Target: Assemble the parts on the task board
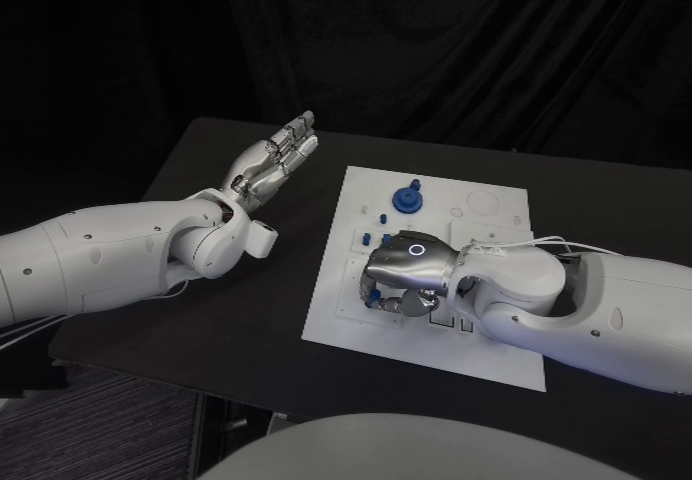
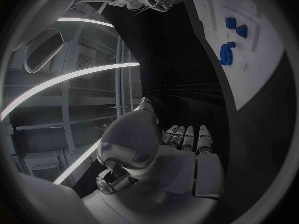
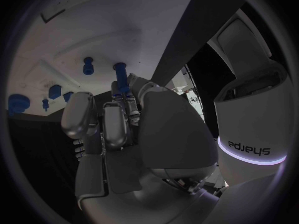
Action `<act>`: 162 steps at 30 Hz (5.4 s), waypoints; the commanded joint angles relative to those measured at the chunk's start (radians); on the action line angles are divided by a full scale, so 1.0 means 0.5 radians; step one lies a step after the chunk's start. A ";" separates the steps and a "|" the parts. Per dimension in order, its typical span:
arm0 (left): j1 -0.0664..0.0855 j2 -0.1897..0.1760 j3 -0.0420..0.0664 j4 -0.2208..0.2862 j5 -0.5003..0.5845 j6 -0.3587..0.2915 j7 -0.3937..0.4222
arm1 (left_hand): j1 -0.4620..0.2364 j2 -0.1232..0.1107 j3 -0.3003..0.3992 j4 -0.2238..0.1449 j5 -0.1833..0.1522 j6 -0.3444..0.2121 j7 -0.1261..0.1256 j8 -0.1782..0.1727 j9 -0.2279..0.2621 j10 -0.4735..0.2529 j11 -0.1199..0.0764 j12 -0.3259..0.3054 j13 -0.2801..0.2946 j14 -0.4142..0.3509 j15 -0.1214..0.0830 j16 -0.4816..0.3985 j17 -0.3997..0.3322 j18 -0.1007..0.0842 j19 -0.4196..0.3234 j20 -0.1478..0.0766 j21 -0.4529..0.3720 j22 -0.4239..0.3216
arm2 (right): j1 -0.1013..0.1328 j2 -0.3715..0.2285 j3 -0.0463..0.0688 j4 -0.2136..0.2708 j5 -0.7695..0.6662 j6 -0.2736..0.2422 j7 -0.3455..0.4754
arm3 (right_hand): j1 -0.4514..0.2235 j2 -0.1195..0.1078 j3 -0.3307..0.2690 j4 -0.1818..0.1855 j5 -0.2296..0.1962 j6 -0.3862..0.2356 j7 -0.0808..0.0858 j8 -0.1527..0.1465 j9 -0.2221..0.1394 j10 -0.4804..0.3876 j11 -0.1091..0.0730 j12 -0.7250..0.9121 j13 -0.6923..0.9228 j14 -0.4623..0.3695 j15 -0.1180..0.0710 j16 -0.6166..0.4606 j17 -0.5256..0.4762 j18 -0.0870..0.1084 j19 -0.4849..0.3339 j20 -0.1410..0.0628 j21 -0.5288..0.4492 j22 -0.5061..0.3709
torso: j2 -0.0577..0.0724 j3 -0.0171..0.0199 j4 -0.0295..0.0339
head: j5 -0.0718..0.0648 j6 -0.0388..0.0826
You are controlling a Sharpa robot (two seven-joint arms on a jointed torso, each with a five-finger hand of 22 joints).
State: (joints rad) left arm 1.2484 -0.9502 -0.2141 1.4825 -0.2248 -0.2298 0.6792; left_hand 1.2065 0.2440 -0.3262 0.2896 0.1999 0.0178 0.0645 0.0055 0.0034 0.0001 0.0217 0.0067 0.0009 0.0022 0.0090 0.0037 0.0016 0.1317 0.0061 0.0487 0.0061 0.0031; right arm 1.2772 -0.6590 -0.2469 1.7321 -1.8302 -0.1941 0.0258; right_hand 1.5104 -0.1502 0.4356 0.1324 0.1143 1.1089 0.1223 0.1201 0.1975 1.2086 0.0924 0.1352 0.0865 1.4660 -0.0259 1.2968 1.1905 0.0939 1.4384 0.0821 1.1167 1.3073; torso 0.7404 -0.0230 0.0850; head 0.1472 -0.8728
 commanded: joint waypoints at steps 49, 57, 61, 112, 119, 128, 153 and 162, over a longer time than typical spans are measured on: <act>-0.012 -0.009 0.002 0.000 0.041 0.033 0.172 | 0.055 0.002 0.018 -0.001 0.044 0.010 0.017 0.001 0.005 0.000 0.019 -0.013 -0.002 -0.004 0.025 -0.007 -0.003 -0.047 0.002 0.020 -0.001 0.004 | 0.248 -0.505 -0.001 0.216 0.613 -0.638 0.148 | 0.035 0.053 -0.529 0.283 0.087 -0.765 0.128 -0.074 -0.247 -0.864 0.079 0.191 0.017 -0.057 0.100 -0.068 -0.065 0.021 -0.105 0.077 -0.296 0.245 | 0.000 0.0016 -0.001 | -0.039 0.000; -0.012 -0.010 0.002 0.003 0.041 0.025 0.171 | 0.058 0.002 0.019 -0.001 0.045 0.013 0.014 0.001 0.006 0.000 0.016 -0.013 -0.002 -0.004 0.024 -0.007 -0.003 -0.048 0.002 0.019 -0.001 0.003 | 0.340 -0.762 -0.001 0.255 0.822 -0.607 0.025 | 0.041 0.080 -0.529 0.195 0.213 -0.229 0.015 0.122 -0.154 -0.209 -0.075 0.995 0.420 -0.042 0.019 -0.037 -0.034 0.023 -0.087 0.030 -0.239 0.255 | 0.000 0.0009 0.000 | -0.110 0.000; -0.012 -0.007 0.002 0.002 0.041 0.029 0.171 | 0.064 0.003 0.020 -0.001 0.049 0.016 0.010 0.002 0.006 0.000 0.013 -0.013 -0.002 -0.004 0.022 -0.007 -0.003 -0.048 0.002 0.018 -0.001 0.004 | 0.345 -0.833 -0.001 0.256 0.752 -0.417 -0.258 | -0.153 0.126 -0.577 0.291 0.186 -0.087 -0.065 0.170 -0.070 0.217 -0.159 2.325 1.975 0.005 -0.049 0.034 0.064 0.006 -0.060 -0.042 -0.164 0.273 | -0.001 0.0004 0.000 | -0.221 0.000; -0.025 -0.035 0.002 0.033 0.041 0.052 0.188 | 0.117 0.010 0.032 0.001 0.084 0.043 0.001 0.008 0.011 0.000 0.004 -0.013 -0.002 -0.004 0.028 -0.007 -0.003 -0.015 0.005 0.059 0.001 0.005 | -0.031 -1.137 -0.005 0.759 0.310 0.002 -1.410 | -1.202 0.017 -0.562 0.331 0.102 -0.517 -0.162 0.921 1.118 0.724 -0.243 2.871 2.969 0.174 -0.137 0.448 0.562 -0.141 0.196 -0.131 0.737 0.466 | -0.001 0.0039 -0.002 | -0.677 0.000; -0.025 -0.038 0.002 0.034 0.041 0.052 0.181 | 0.150 0.009 0.038 0.001 0.146 0.043 0.006 0.007 0.011 0.000 0.010 -0.013 -0.002 -0.004 0.028 -0.007 -0.003 -0.004 0.005 0.069 0.001 0.005 | -0.066 -1.141 -0.005 0.755 0.236 0.025 -1.424 | -1.211 0.029 -0.554 0.329 0.079 -0.512 -0.164 0.919 1.122 0.724 -0.245 2.871 2.969 0.171 -0.139 0.442 0.548 -0.139 0.192 -0.133 0.730 0.463 | -0.001 0.0039 -0.002 | -0.667 0.000; -0.025 -0.039 0.002 0.035 0.041 0.051 0.174 | 0.156 0.010 0.040 0.001 0.156 0.043 0.008 0.007 0.011 0.000 0.012 -0.013 -0.002 -0.004 0.028 -0.007 -0.003 -0.002 0.005 0.070 0.001 0.005 | -0.111 -1.133 -0.006 0.737 0.220 0.030 -1.430 | -1.216 0.046 -0.542 0.329 0.091 -0.518 -0.161 0.899 1.116 0.724 -0.243 2.871 2.969 0.166 -0.140 0.427 0.519 -0.134 0.185 -0.134 0.714 0.457 | -0.001 0.0038 -0.002 | -0.662 0.000; -0.026 -0.042 0.002 0.039 0.041 0.055 0.146 | 0.220 0.017 0.056 0.001 0.249 0.047 0.034 0.007 0.012 0.000 0.038 -0.013 -0.002 -0.004 0.040 -0.007 -0.003 -0.004 0.006 0.079 0.002 0.006 | -0.209 -1.021 -0.005 0.628 0.218 0.024 -1.417 | -1.167 0.062 -0.507 0.325 0.184 -0.486 -0.146 0.779 1.025 0.724 -0.230 2.871 2.969 0.158 -0.133 0.405 0.469 -0.132 0.178 -0.129 0.706 0.454 | -0.001 0.0043 -0.002 | -0.641 0.000; -0.026 -0.038 0.002 0.035 0.041 0.067 0.139 | 0.237 0.016 0.060 0.001 0.271 0.049 0.041 0.008 0.012 0.000 0.046 -0.013 -0.002 -0.004 0.047 -0.007 -0.003 -0.008 0.006 0.082 0.003 0.006 | -0.222 -0.967 -0.005 0.578 0.254 0.019 -1.400 | -1.037 0.099 -0.460 0.314 0.319 -0.457 -0.135 0.699 0.957 0.724 -0.221 2.871 2.969 0.154 -0.126 0.398 0.449 -0.131 0.175 -0.122 0.701 0.452 | -0.001 0.0040 -0.002 | -0.635 0.000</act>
State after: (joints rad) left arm 1.2366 -0.9706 -0.2141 1.4987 -0.2076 -0.2092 0.6792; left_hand 1.3165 0.2506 -0.3027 0.2883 0.3322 0.0410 0.0773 0.0055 0.0079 -0.0002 0.0358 0.0067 0.0011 -0.0014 0.0272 0.0037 0.0015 0.1236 0.0096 0.0808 0.0061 0.0050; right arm 1.1724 -1.1449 -0.2472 2.0261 -1.7126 -0.1870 -0.6685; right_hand 0.9838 -0.1009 0.2018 0.2894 0.2679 0.8735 0.0549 0.4782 0.6918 1.4667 -0.0232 1.5682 1.3080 1.4649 -0.0873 1.5020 1.3076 0.0391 1.4653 0.0196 1.4713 1.3074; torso 0.7400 -0.0211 0.0840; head -0.1717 -0.8726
